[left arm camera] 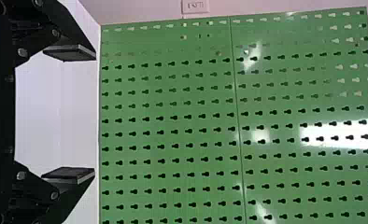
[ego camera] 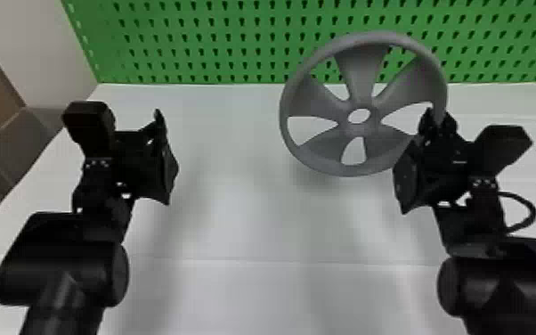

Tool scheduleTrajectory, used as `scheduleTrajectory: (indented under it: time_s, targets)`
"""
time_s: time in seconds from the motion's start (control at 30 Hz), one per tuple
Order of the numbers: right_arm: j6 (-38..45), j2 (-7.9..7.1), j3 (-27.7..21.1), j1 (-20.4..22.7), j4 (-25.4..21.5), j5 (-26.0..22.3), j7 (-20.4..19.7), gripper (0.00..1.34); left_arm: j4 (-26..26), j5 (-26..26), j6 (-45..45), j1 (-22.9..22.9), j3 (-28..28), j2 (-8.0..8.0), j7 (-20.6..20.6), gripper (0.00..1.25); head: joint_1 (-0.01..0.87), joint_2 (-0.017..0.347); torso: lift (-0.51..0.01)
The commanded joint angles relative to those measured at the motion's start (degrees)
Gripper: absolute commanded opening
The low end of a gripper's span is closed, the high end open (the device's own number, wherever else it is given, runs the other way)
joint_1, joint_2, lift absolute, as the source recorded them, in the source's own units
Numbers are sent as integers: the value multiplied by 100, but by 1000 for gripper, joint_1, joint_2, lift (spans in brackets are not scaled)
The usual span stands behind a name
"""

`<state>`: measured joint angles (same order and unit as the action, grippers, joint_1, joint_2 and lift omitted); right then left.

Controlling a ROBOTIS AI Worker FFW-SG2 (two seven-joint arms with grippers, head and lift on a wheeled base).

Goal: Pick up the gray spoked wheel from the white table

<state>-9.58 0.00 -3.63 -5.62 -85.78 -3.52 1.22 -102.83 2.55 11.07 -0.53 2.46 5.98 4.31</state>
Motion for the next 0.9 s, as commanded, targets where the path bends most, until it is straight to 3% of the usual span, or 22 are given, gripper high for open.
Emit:
scheduleTrajectory:
  time_s: [0.0,0.87]
  targets:
    - [9,0,3,0,0,0,1,221,0,0,0,0,0,0,0,871,779,95,-90]
    - [44,-9,3,-18,0,-26,1,221,0,-17,0,-9,0,0,0,871,779,95,-90]
